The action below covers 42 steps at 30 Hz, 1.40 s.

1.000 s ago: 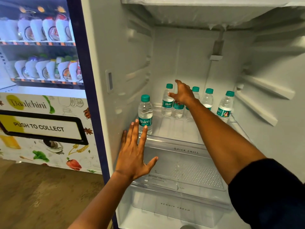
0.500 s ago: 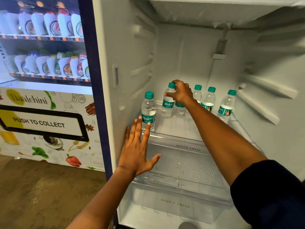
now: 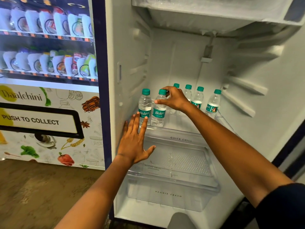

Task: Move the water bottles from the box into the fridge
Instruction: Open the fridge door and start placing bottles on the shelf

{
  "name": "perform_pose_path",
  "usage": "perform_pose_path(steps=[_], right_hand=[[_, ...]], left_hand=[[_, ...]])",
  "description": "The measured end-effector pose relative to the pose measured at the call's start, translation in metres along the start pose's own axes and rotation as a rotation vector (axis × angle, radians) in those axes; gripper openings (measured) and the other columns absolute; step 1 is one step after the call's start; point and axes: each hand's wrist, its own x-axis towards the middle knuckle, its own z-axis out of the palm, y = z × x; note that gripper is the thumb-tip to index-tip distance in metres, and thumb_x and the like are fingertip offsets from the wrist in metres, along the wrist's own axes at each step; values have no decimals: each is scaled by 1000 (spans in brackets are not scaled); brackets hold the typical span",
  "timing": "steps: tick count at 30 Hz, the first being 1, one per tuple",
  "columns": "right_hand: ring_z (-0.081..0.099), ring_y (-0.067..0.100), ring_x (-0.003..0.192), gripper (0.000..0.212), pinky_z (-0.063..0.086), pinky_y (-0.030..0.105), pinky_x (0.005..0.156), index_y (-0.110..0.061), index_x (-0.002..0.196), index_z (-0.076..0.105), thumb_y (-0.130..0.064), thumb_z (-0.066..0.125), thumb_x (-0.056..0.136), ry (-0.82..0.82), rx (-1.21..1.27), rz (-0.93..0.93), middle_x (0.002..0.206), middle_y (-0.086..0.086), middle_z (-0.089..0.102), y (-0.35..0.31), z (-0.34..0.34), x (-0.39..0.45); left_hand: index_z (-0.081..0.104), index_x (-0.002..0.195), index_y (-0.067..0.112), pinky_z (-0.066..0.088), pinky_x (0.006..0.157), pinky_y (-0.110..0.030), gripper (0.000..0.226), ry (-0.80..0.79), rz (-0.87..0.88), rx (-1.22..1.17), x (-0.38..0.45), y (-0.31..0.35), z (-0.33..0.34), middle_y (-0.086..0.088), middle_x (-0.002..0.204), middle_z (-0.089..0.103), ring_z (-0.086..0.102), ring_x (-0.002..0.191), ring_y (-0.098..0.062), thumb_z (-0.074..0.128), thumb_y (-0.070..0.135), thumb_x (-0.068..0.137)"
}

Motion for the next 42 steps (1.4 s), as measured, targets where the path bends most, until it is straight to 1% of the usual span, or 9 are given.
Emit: perform_pose_path(steps=[7, 11, 16, 20, 24, 28, 32, 35, 42], right_hand=[[58, 23, 116, 62, 46, 24, 87, -8, 134, 53, -37, 75, 83, -34, 20, -32, 132, 9, 59, -11, -2, -20], [56, 14, 104, 63, 48, 23, 84, -9, 131, 56, -41, 76, 81, -60, 42, -52, 128, 8, 62, -10, -1, -20], [56, 15, 108, 71, 52, 29, 88, -16, 137, 52, -54, 70, 80, -99, 121, -42, 129, 6, 60, 7, -10, -15], [63, 24, 108, 79, 56, 41, 92, -17, 137, 53, -65, 64, 75, 49, 279, 36, 123, 5, 61, 36, -35, -6], [59, 24, 113, 60, 50, 34, 94, -14, 136, 54, -50, 64, 89, 285, 204, 140, 124, 8, 62, 77, -53, 15], [48, 28, 131, 54, 41, 36, 104, -18, 144, 45, -33, 62, 96, 305, -19, 162, 143, 8, 51, 103, -59, 37], [40, 30, 138, 56, 37, 40, 109, -19, 151, 36, -27, 57, 99, 233, -178, 167, 154, 9, 40, 113, -60, 50], [51, 31, 127, 51, 44, 40, 101, -19, 148, 41, -29, 56, 100, 164, -243, 142, 145, 10, 50, 118, -55, 55], [61, 28, 106, 36, 51, 35, 84, -18, 123, 54, -35, 65, 93, 327, -271, 122, 121, 9, 65, 118, -49, 58]], left_hand=[[-10, 155, 18, 1, 122, -51, 104, -14, 33, -32, 0, -3, -4, -12, 162, -16, -15, 149, -29, 23, 82, 81], [-17, 153, 21, 0, 122, -48, 98, 10, 22, -128, 0, -2, -8, -7, 161, -22, -18, 149, -24, 14, 81, 83], [-14, 154, 28, 7, 122, -48, 87, 148, -12, -330, 19, 3, -29, 0, 161, -23, -13, 150, -20, 26, 71, 90], [-1, 157, 23, 9, 122, -51, 81, 218, 47, -353, 68, 8, -61, -4, 163, -14, -9, 151, -22, 30, 63, 93], [18, 155, 22, 10, 122, -47, 75, 188, 40, -366, 129, 19, -88, -6, 164, 6, 4, 151, -24, 29, 61, 93], [32, 150, 21, 17, 121, -47, 65, 59, 90, -312, 187, 33, -99, -10, 160, 23, 17, 148, -28, 32, 59, 97], [38, 147, 16, 29, 114, -41, 58, -151, 142, -193, 233, 53, -98, -9, 154, 36, 34, 139, -29, 47, 47, 98], [36, 148, 15, 37, 108, -40, 61, -297, 154, -110, 264, 62, -85, -12, 150, 41, 44, 132, -31, 58, 38, 96], [30, 150, 13, 37, 110, -40, 68, -472, 182, -31, 302, 85, -45, -9, 149, 43, 41, 135, -28, 64, 20, 92]])
